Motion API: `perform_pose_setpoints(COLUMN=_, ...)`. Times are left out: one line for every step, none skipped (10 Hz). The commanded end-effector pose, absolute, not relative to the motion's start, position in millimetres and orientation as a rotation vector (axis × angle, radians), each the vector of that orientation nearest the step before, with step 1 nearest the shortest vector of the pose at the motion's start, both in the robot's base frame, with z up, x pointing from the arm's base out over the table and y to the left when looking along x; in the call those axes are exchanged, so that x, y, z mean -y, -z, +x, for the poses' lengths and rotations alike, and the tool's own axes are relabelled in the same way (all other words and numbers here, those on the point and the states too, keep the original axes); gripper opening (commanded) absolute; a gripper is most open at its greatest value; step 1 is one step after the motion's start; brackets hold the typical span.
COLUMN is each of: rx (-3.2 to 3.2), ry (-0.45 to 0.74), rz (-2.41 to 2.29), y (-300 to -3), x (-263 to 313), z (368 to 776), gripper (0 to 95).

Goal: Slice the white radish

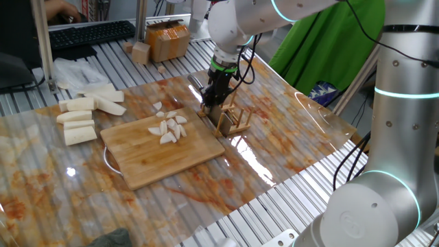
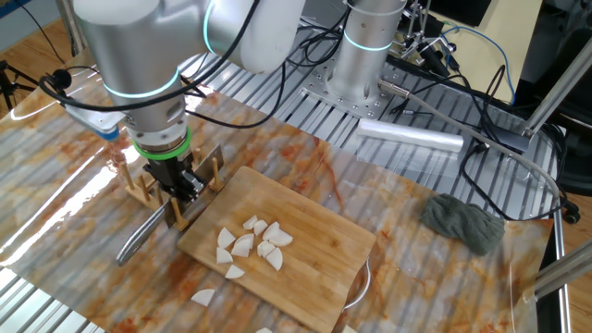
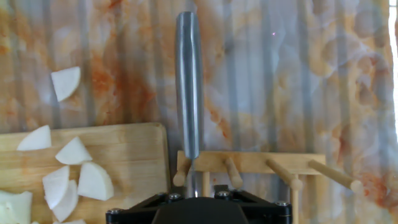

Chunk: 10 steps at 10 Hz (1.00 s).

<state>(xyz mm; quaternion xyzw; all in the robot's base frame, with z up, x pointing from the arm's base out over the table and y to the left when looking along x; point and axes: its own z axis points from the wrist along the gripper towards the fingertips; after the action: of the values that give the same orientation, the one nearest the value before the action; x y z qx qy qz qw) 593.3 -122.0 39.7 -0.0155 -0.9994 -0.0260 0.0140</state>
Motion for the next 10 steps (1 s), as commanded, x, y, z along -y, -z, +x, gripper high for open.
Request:
perform_pose_setpoints(rx=3.108, ry=0.083, rz=-0.045, y=-41, x=122, z=593, gripper=38.0)
perform_pose_setpoints(rx=3.107, ry=0.083, rz=-0.040, y=-42, x=122, z=593, gripper=38.0)
perform_pose_setpoints(rx=3.105, ry=0.082, rz=-0.033, y=-45, x=122, z=593, gripper=38.0)
perform_pose_setpoints(rx=3.101, ry=0.079, rz=-0.028, y=-48, x=123, z=593, gripper=38.0)
perform_pose_setpoints(rx=3.096, ry=0.076, rz=-0.025, y=-53, x=123, z=593, gripper=38.0)
perform_pose_setpoints(rx=3.091, ry=0.069, rz=-0.017, y=-59, x=123, z=592, gripper=38.0)
perform_pose_setpoints(rx=3.087, ry=0.059, rz=-0.007, y=-67, x=124, z=591, gripper=38.0)
perform_pose_setpoints(rx=3.085, ry=0.060, rz=-0.003, y=-70, x=124, z=590, gripper=38.0)
perform_pose_setpoints(rx=3.083, ry=0.059, rz=0.013, y=-78, x=124, z=589, gripper=38.0)
perform_pose_setpoints(rx=3.067, ry=0.063, rz=0.049, y=-88, x=123, z=587, gripper=38.0)
